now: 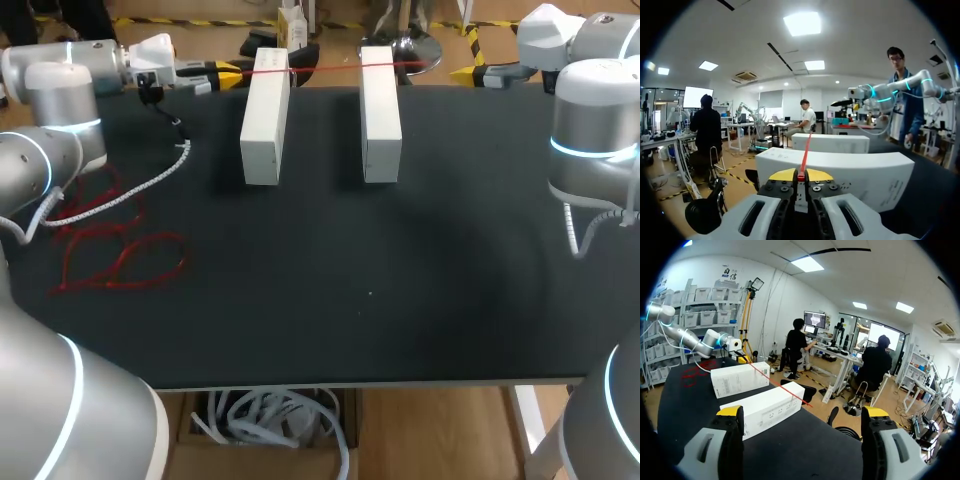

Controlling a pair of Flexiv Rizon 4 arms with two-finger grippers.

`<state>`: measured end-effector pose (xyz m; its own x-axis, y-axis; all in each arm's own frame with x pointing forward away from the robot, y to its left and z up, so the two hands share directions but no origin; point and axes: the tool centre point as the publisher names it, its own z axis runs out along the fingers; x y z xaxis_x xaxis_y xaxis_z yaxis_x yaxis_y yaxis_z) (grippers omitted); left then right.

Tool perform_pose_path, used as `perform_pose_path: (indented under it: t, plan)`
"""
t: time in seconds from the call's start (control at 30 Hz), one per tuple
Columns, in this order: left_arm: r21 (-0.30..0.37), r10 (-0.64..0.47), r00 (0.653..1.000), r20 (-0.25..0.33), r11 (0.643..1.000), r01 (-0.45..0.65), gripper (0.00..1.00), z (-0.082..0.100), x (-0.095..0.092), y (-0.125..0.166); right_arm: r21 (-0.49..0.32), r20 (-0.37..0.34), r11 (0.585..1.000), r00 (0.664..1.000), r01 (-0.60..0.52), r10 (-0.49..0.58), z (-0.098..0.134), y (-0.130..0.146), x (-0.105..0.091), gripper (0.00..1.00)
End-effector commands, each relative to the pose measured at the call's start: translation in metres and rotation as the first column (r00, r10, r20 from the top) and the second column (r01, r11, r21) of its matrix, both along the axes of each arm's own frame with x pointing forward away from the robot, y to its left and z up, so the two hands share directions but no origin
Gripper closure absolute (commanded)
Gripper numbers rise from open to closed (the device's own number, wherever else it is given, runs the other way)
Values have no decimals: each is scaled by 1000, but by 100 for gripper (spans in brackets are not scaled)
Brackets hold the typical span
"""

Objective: Grab the tape and strap the tape.

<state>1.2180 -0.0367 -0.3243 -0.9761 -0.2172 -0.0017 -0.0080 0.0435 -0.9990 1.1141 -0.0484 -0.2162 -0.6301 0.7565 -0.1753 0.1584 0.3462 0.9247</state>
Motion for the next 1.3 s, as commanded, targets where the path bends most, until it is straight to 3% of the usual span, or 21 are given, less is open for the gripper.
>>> perform_pose_path:
  t: [0.03, 0.23, 0.4, 0.63, 0.9, 1.07, 1.3]
  plan:
    - [-21, -614, 789, -21, 789, 614, 100, -4, 7, 2, 2, 1, 1000, 1000, -2, 2, 0, -1, 0, 0]
    - [-19, -618, 786, -8, 786, 617, 100, -4, 5, 0, 2, 1, 1000, 1000, -2, 2, 0, -1, 0, 0]
    - [-48, -631, 774, 50, 773, 633, 100, 2, 0, -6, 2, 1, 1000, 1000, -2, 2, 0, -1, 0, 0]
    - [-120, -600, 783, 166, 775, 620, 100, 30, -15, -14, 2, 1, 1000, 1000, -2, 2, 0, -1, 0, 0]
    - [-198, -597, 774, 212, 749, 632, 100, 70, -39, -25, 2, 1, 1000, 1000, -2, 2, 0, -1, 0, 0]
    - [-208, -598, 779, 186, 751, 626, 100, 96, -54, -27, 2, 1, 1000, 1000, -2, 2, 0, -1, 0, 0]
    - [-218, -564, 811, 156, 781, 585, 100, 127, -71, -31, 2, 1, 1000, 1000, -2, 2, 0, -1, 0, 0]
